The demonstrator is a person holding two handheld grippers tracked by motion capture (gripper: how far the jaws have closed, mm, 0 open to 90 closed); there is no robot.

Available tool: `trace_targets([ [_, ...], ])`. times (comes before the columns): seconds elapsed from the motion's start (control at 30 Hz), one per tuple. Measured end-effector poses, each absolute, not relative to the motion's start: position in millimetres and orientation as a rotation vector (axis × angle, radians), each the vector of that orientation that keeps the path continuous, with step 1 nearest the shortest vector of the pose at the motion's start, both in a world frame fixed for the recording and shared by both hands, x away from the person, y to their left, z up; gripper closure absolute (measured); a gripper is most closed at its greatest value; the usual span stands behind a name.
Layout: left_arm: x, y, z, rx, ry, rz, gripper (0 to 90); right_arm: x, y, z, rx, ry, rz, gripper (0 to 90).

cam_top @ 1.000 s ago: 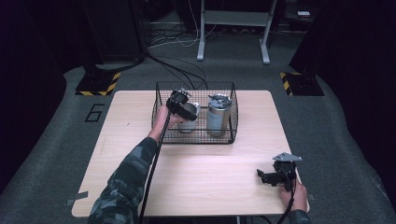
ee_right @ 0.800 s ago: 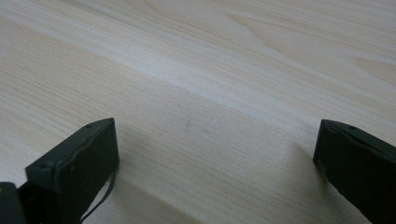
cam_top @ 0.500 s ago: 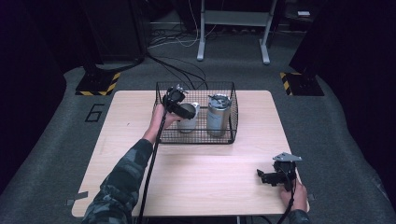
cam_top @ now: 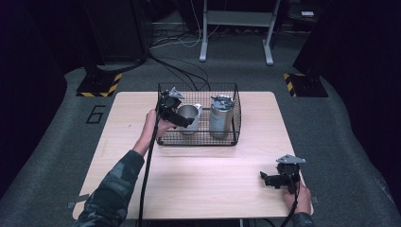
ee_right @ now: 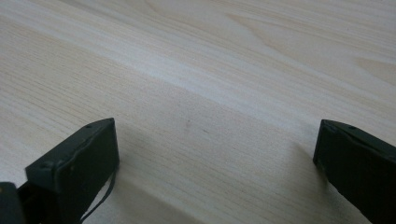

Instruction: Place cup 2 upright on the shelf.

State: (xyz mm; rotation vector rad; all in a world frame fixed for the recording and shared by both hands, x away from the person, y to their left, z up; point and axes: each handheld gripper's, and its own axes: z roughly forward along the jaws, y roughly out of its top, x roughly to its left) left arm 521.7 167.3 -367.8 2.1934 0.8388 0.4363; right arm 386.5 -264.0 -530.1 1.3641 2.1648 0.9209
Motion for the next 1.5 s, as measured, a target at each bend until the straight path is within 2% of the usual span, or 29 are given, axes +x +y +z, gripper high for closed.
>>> trace_targets([
  [0.43,468.0,201.9,-373.8,2.173,0.816,0.489,0.2,386.6,-263.9,-530.1,1.364,2.165,0.921,0.0],
  [0.87,424.1,250.7,-404.8,2.126,0.908,0.543,0.2,386.6,-263.9,-530.1,1.364,2.165,0.921,0.0],
  [1.2,401.6,285.1,-459.8,2.083,1.081,0.518,0.2,386.5,-263.9,-530.1,1.364,2.165,0.921,0.0],
  [1.5,395.7,301.7,-507.6,2.090,1.214,0.472,0.1,386.5,-263.9,-530.1,1.364,2.165,0.921,0.0],
])
